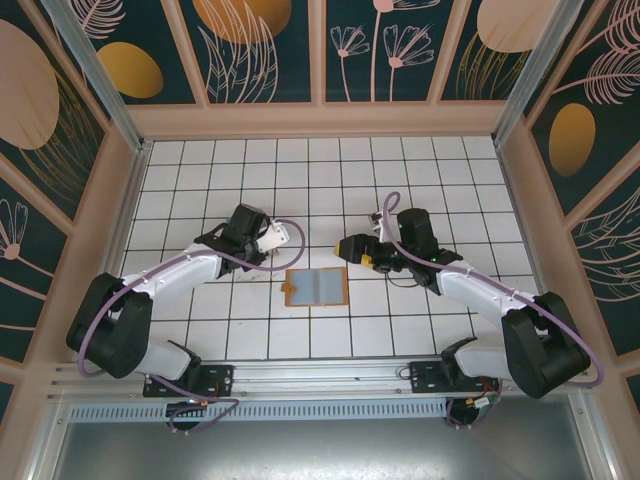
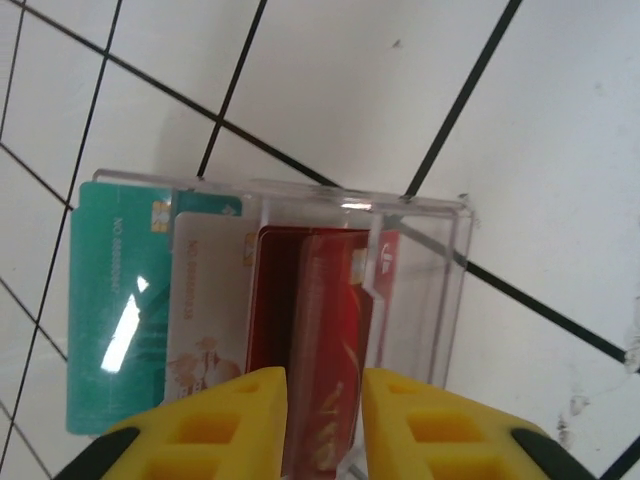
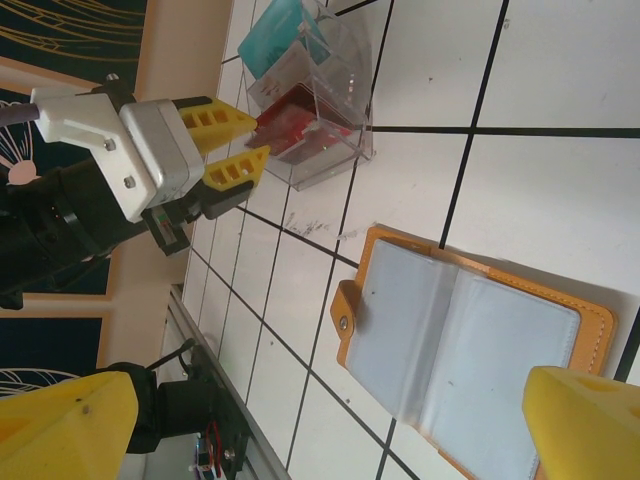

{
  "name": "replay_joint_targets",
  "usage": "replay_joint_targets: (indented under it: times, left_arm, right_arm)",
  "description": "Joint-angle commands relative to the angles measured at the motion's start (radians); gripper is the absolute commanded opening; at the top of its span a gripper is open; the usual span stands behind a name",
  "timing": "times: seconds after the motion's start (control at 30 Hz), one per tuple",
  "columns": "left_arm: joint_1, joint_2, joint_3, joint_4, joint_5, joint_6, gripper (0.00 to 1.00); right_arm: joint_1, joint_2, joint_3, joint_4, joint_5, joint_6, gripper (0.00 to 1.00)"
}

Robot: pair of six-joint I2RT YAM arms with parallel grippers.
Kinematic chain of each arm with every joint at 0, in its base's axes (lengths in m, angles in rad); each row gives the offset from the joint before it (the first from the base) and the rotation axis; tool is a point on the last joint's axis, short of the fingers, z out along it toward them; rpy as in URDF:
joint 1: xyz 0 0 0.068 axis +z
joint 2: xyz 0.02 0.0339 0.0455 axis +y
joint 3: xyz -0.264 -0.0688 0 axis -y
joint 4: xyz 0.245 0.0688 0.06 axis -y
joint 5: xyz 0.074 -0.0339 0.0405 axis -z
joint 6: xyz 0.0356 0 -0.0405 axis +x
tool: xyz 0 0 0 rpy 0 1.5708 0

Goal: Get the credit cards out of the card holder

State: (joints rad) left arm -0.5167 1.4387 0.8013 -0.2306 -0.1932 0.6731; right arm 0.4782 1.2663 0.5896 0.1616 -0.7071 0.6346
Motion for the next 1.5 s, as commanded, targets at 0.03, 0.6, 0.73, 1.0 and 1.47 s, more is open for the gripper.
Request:
replay_joint_targets:
  times: [0.03, 0.6, 0.73, 1.0, 1.47]
  left_arm:
    - [0.012, -0.029, -0.013, 0.064, -0.056, 0.001, 0.27]
    - [0.027, -0.067, 0.204, 0.036, -0.079, -0.378, 0.69]
    - [0.027, -0.044, 0.329, -0.105, -0.084, -0.635, 0.62]
    - [0.027, -0.089, 0.297, -0.185, 0.17, -1.023, 0.52]
    - [-0.044, -0.216, -0.123, 0.095, 0.379, -1.507, 0.48]
  right_arm:
    - [-0.008, 0.008, -0.011, 0.044, -0.009, 0.006, 0.99]
    - [0.013, 0.027, 0.006, -0.042, 0.088, -0.029, 0.95]
    - [0.048, 0.06, 0.013, -0.097, 0.162, -0.056, 0.78]
    - [0.146, 0.139, 0.01, -0.142, 0.275, -0.061, 0.47]
    - [0.213, 0.246, -0.042, -0.106, 0.342, -0.019, 0.26]
